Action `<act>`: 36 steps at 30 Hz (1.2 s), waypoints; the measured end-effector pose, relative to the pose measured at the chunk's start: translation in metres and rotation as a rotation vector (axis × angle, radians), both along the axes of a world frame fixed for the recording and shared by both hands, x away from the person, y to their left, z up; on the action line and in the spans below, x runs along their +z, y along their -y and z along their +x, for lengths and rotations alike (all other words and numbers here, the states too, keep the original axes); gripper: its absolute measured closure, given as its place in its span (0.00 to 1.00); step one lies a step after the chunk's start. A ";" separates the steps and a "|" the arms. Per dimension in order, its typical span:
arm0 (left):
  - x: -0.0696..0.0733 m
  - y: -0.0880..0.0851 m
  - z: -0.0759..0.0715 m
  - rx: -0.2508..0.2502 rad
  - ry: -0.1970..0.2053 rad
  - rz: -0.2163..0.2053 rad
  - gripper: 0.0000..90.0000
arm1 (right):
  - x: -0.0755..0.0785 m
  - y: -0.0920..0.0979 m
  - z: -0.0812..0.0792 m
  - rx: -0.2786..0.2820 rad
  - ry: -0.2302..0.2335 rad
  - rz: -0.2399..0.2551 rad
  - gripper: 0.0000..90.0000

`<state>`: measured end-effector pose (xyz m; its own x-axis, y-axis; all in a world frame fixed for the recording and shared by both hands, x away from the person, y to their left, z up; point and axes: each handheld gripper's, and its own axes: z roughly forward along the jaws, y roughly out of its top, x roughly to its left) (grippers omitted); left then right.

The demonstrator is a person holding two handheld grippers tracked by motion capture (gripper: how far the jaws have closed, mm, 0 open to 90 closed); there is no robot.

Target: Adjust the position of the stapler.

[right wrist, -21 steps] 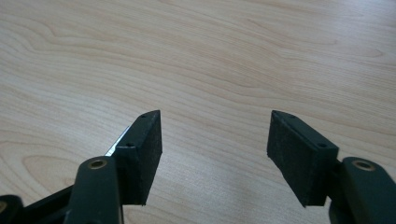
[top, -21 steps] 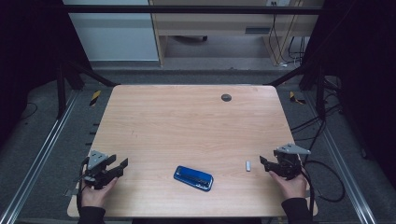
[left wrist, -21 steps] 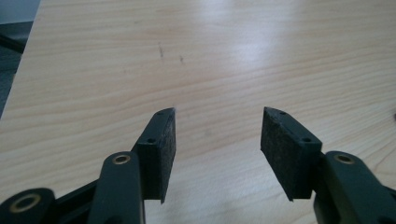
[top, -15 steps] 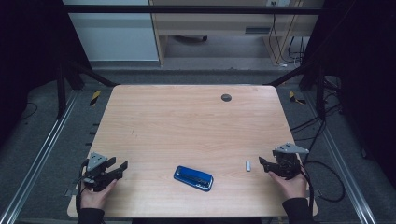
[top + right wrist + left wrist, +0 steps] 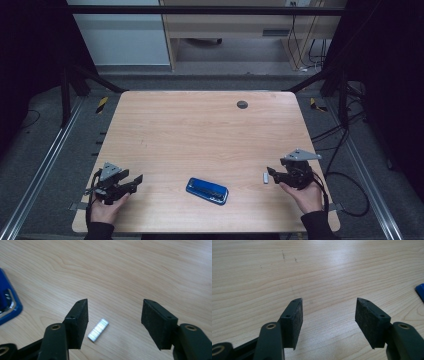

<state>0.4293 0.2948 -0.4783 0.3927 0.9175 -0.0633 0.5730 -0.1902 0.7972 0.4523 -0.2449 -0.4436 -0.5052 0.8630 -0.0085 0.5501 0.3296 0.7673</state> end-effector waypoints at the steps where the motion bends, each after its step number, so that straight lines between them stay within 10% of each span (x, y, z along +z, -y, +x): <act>1: 0.000 0.000 0.000 -0.008 -0.005 -0.002 0.42 | 0.002 -0.004 0.000 0.013 -0.002 0.003 0.44; 36: 0.000 0.003 0.000 -0.020 -0.028 0.038 0.38 | 0.044 -0.128 0.013 0.348 -0.107 -0.146 0.47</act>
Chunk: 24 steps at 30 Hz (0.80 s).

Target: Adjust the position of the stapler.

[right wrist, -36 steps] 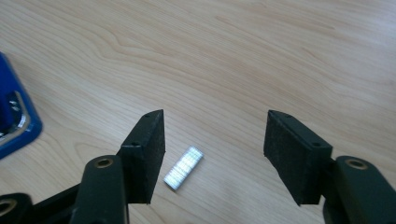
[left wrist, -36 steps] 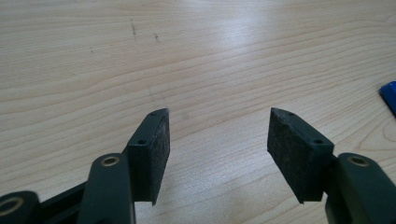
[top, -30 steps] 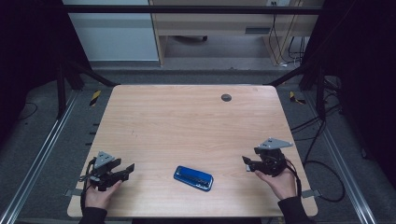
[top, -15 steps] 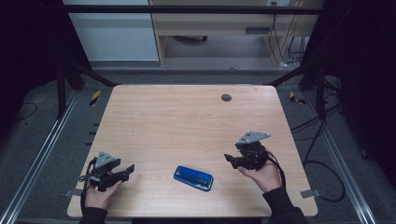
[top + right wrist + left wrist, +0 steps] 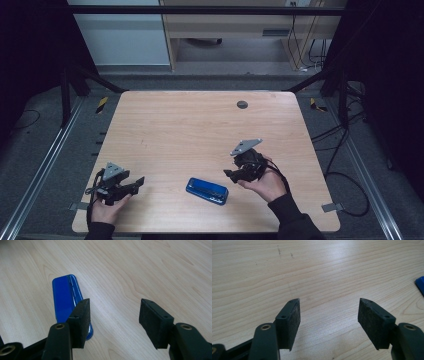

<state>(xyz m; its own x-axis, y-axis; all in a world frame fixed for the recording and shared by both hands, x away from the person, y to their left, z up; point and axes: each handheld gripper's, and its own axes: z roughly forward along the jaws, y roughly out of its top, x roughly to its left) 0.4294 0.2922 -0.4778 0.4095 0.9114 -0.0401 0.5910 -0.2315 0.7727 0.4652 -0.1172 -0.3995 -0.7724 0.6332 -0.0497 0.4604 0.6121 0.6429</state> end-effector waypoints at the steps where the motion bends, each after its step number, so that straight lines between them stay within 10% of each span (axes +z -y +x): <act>1: 0.000 0.000 0.000 -0.001 0.000 0.000 0.38 | 0.000 -0.003 0.001 0.012 -0.007 0.001 0.48; 24: 0.000 0.001 0.001 -0.007 -0.007 0.015 0.38 | -0.011 -0.050 0.004 0.182 -0.155 -0.102 0.55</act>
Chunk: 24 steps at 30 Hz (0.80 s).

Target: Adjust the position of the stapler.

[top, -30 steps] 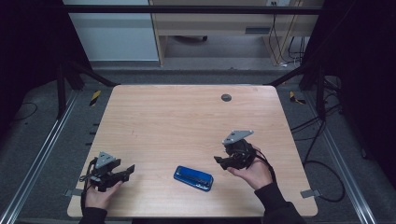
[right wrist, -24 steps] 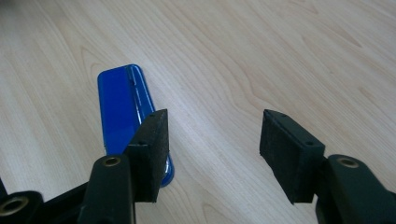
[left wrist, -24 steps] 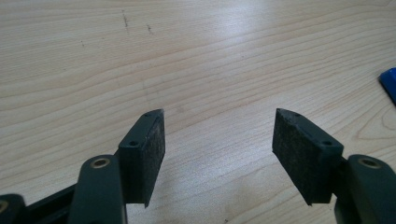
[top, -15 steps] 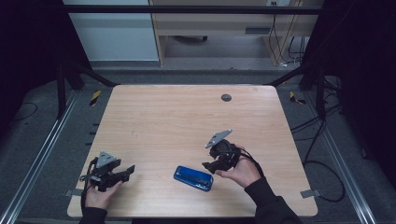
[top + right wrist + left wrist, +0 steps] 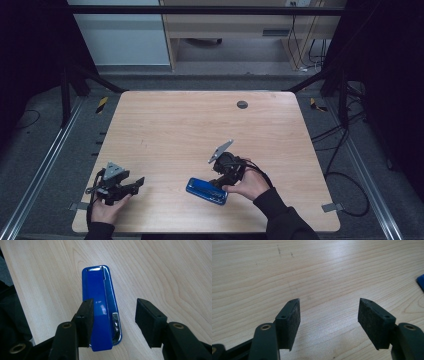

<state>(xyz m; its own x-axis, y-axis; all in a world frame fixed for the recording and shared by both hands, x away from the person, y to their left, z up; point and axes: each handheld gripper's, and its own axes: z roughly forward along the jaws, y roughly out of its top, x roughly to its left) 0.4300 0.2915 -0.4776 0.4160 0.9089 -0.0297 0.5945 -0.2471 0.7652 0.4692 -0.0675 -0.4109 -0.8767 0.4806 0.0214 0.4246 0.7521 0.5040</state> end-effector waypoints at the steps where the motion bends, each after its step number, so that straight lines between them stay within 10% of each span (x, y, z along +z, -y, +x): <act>1: 0.000 0.000 0.000 -0.002 -0.001 0.002 0.38 | 0.000 -0.001 0.000 0.005 -0.005 -0.005 0.55; 24: 0.000 0.001 0.000 -0.006 -0.005 0.014 0.38 | -0.022 -0.023 0.002 0.082 -0.068 -0.099 0.59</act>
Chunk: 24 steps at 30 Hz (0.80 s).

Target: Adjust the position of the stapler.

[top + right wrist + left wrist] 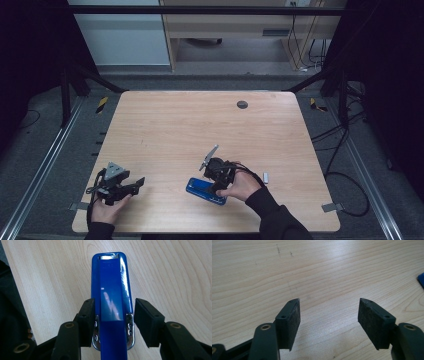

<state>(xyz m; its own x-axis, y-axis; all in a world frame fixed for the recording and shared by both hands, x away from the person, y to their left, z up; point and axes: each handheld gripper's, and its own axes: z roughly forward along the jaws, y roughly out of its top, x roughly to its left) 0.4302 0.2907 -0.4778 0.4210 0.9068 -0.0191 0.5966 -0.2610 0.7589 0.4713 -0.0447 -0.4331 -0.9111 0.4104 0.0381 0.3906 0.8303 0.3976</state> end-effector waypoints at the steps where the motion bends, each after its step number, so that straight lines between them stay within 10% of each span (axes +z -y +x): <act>1: 0.000 0.000 0.000 0.000 0.001 -0.001 0.38 | -0.001 0.000 0.000 0.002 -0.001 -0.003 0.60; 24: 0.000 0.001 0.000 -0.005 -0.003 0.006 0.38 | -0.025 -0.009 -0.002 0.029 0.030 -0.037 0.72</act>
<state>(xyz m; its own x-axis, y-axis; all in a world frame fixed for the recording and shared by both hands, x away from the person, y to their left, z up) 0.4304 0.2900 -0.4781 0.4254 0.9049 -0.0150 0.5974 -0.2683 0.7557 0.4690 -0.0360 -0.4585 -0.9232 0.3842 -0.0039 0.3545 0.8556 0.3771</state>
